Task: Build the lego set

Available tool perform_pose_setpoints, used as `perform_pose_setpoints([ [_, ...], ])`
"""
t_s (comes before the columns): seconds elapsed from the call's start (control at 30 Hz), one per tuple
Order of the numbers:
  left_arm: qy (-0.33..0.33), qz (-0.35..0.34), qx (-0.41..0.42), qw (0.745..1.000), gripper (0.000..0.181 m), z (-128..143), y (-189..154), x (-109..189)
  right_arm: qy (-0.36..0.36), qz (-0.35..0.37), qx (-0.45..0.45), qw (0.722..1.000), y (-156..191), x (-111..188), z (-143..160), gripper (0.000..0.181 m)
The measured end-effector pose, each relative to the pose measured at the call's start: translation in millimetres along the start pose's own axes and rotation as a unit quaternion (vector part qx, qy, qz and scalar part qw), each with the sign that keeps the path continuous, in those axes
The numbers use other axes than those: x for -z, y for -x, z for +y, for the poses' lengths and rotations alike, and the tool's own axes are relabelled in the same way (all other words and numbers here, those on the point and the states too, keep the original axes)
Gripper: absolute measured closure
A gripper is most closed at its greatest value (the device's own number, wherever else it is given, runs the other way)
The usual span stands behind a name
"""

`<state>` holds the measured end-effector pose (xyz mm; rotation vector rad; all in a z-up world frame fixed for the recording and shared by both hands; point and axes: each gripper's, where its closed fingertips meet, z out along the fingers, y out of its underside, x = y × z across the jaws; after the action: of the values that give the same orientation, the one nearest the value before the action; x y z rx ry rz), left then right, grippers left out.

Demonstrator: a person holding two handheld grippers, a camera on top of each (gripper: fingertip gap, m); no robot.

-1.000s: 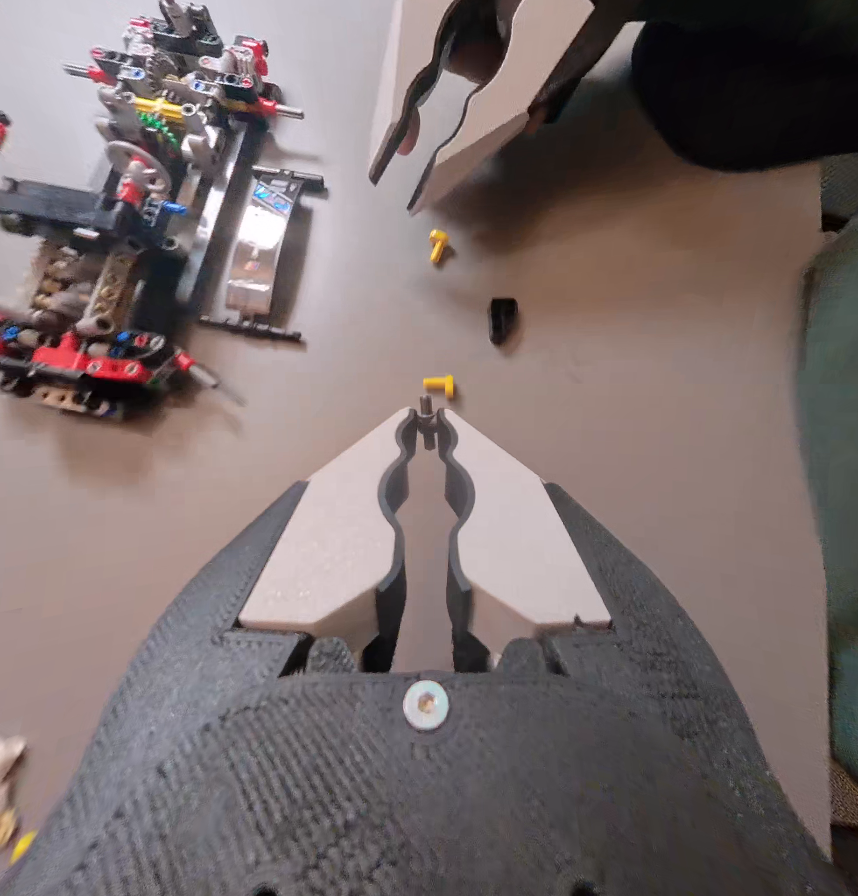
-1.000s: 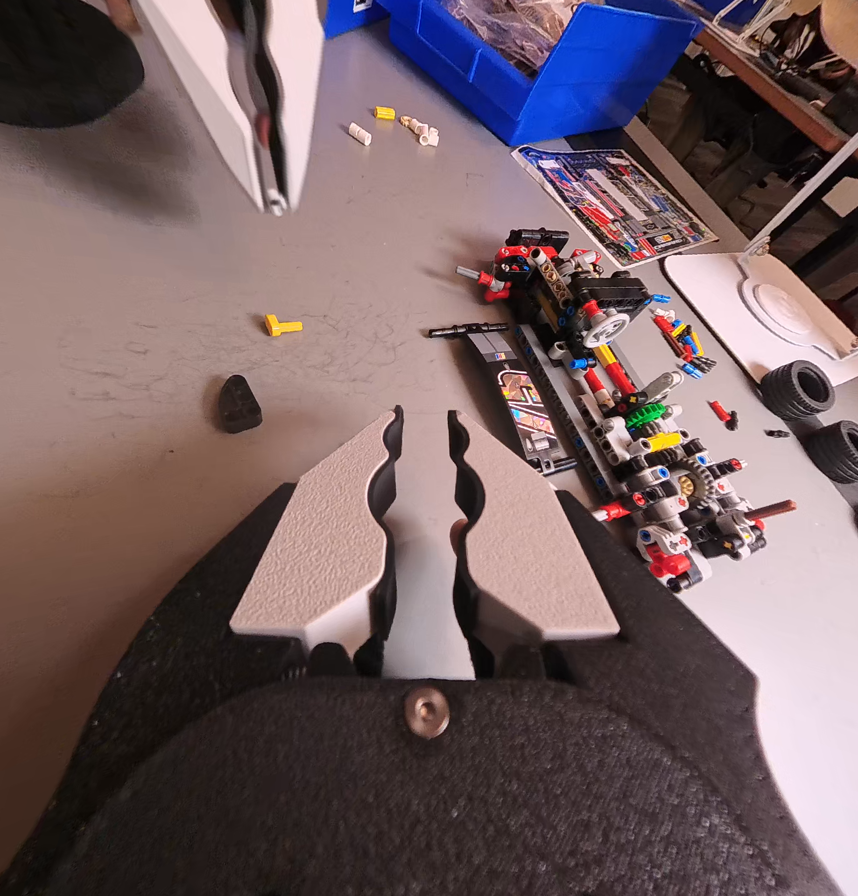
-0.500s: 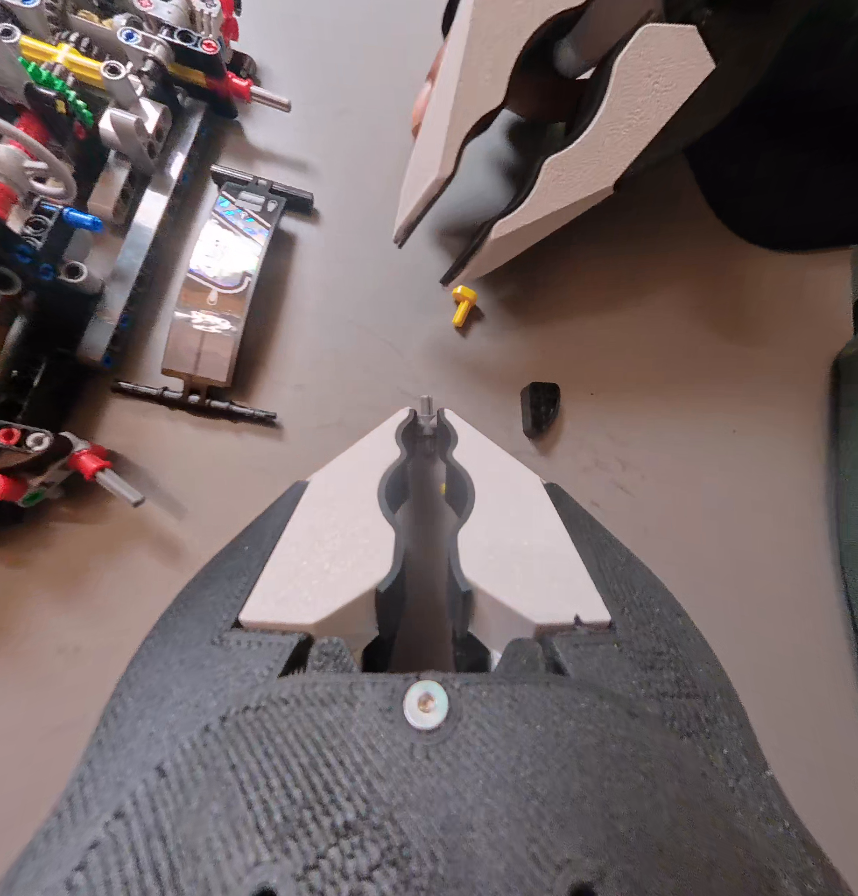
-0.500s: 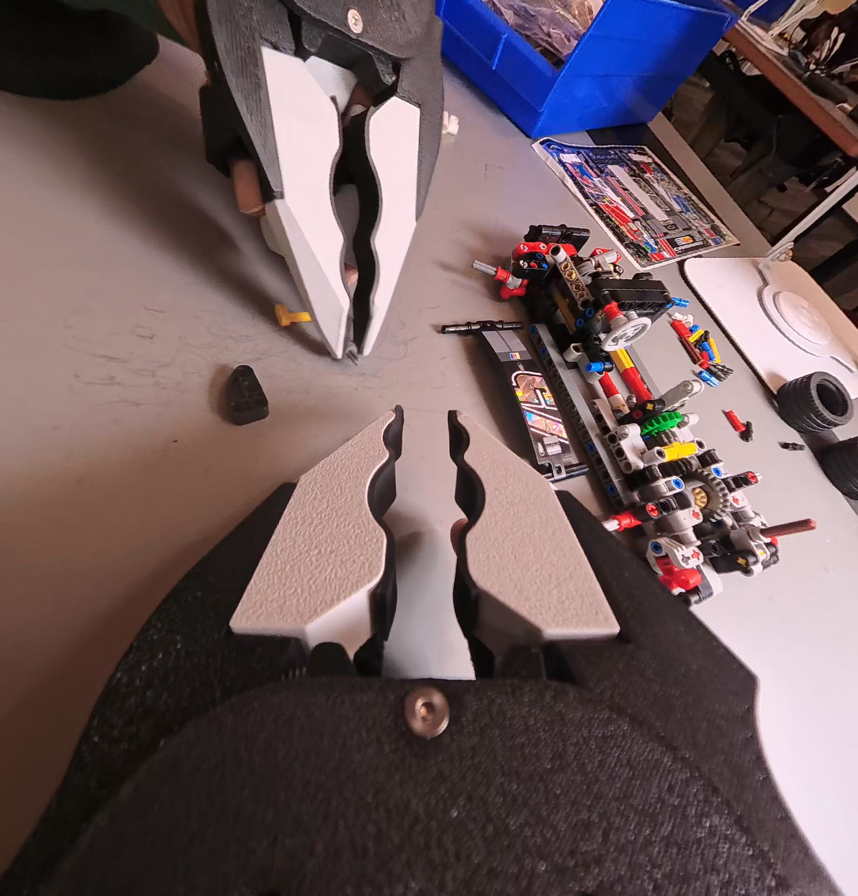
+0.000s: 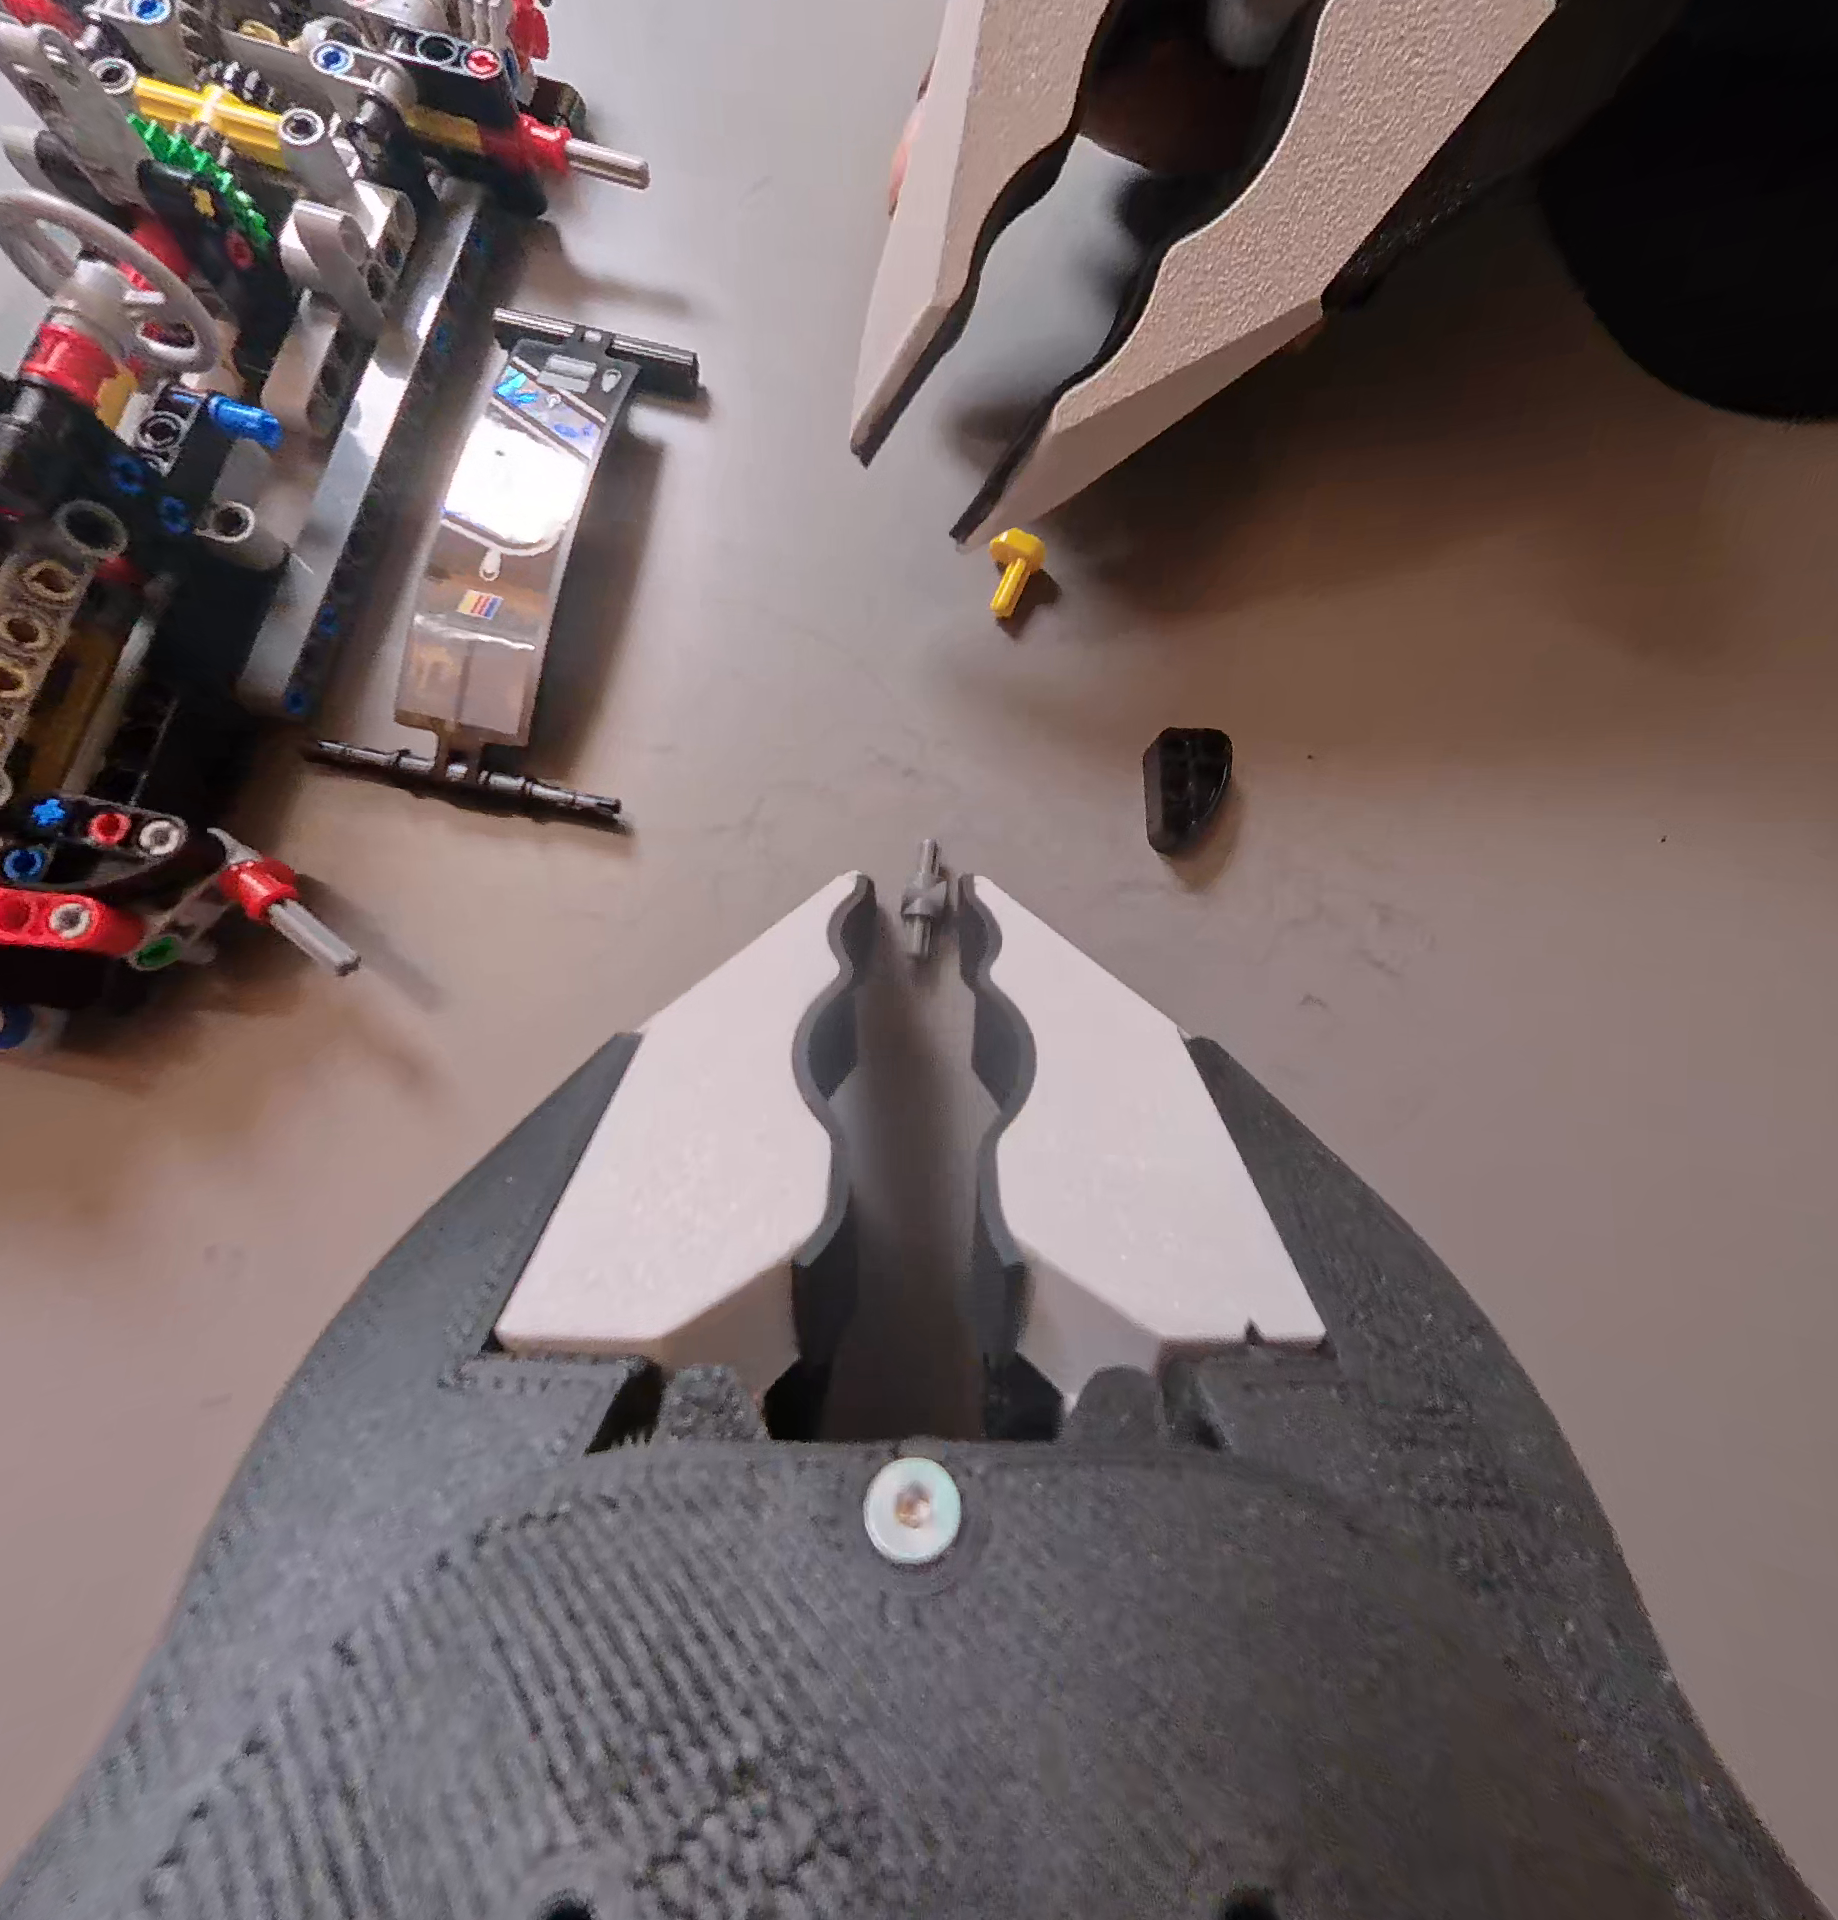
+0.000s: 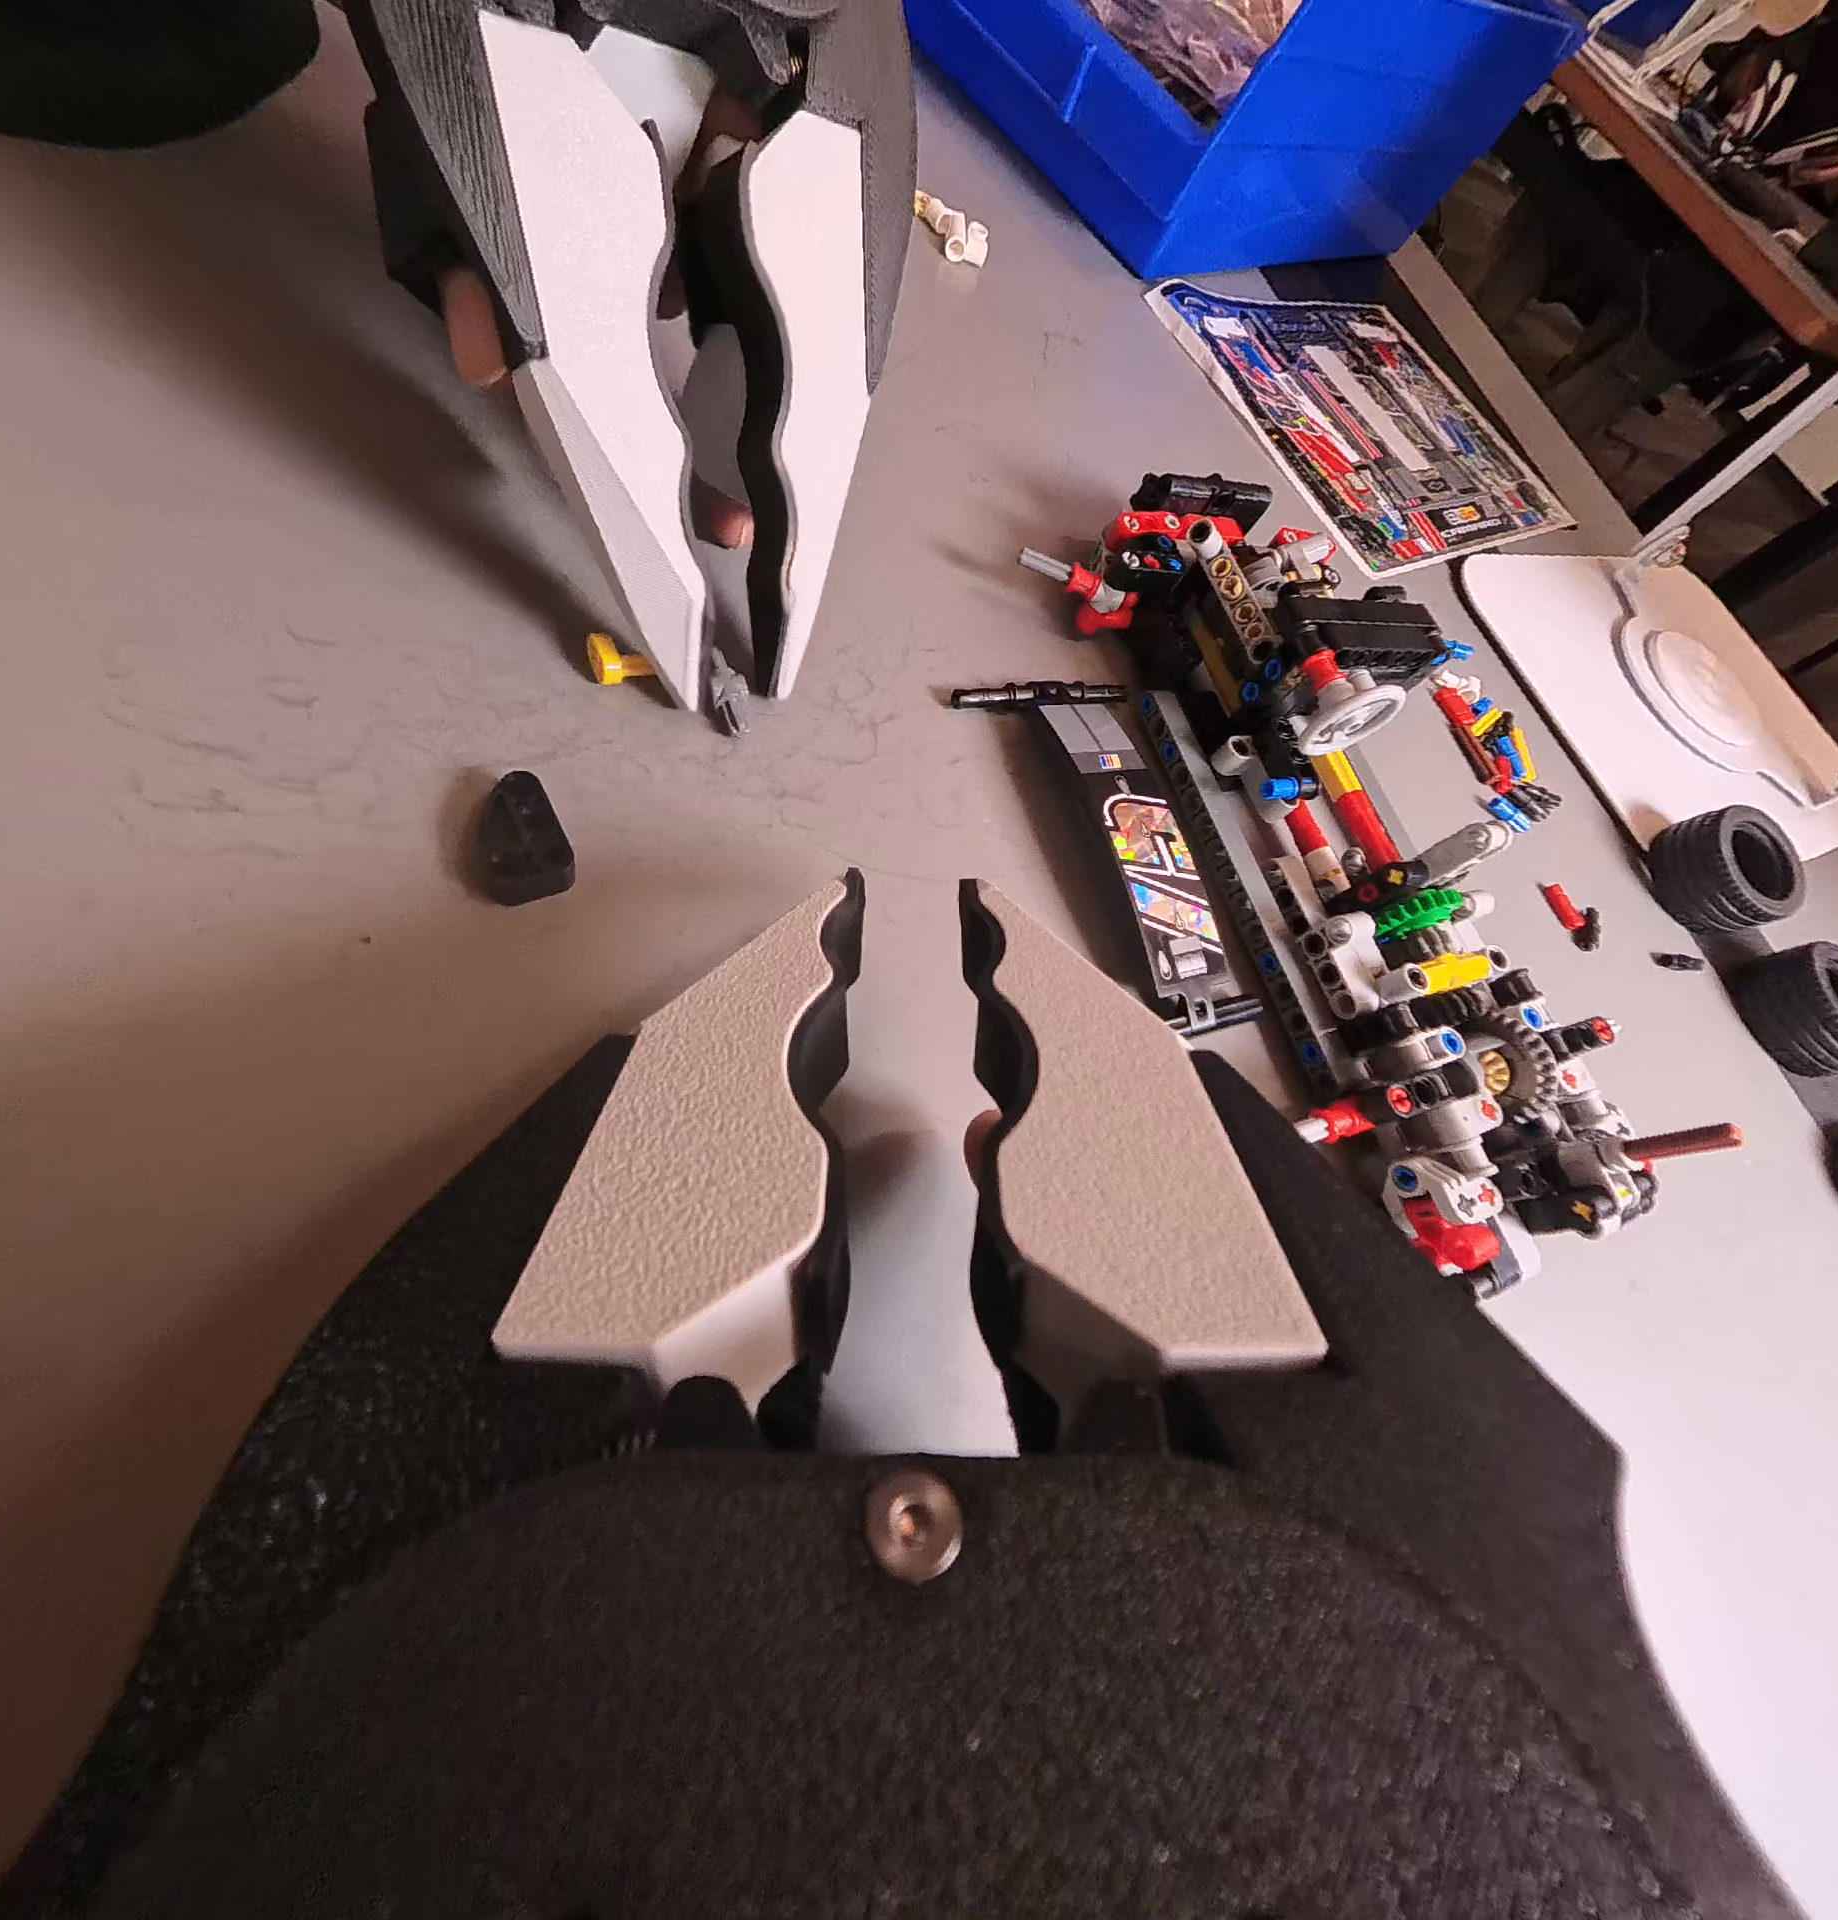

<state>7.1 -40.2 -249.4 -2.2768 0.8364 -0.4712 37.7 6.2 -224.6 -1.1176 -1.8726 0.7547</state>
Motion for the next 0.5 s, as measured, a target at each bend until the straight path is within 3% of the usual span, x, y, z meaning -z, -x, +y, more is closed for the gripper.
perform_pose_setpoints([
  [0.27, -0.036, 0.024, 0.008, 0.999, 0.148, -4.2, 2.5, 13.9, -0.003, 0.001, -0.006, 1.000, -1.4, 0.5, -0.5, 0.166],
  [0.5, -0.185, -0.070, -0.007, 0.980, 0.149, -36.8, 44.2, 43.3, -0.006, -0.002, -0.006, 1.000, -0.7, 1.0, -1.0, 0.166],
])
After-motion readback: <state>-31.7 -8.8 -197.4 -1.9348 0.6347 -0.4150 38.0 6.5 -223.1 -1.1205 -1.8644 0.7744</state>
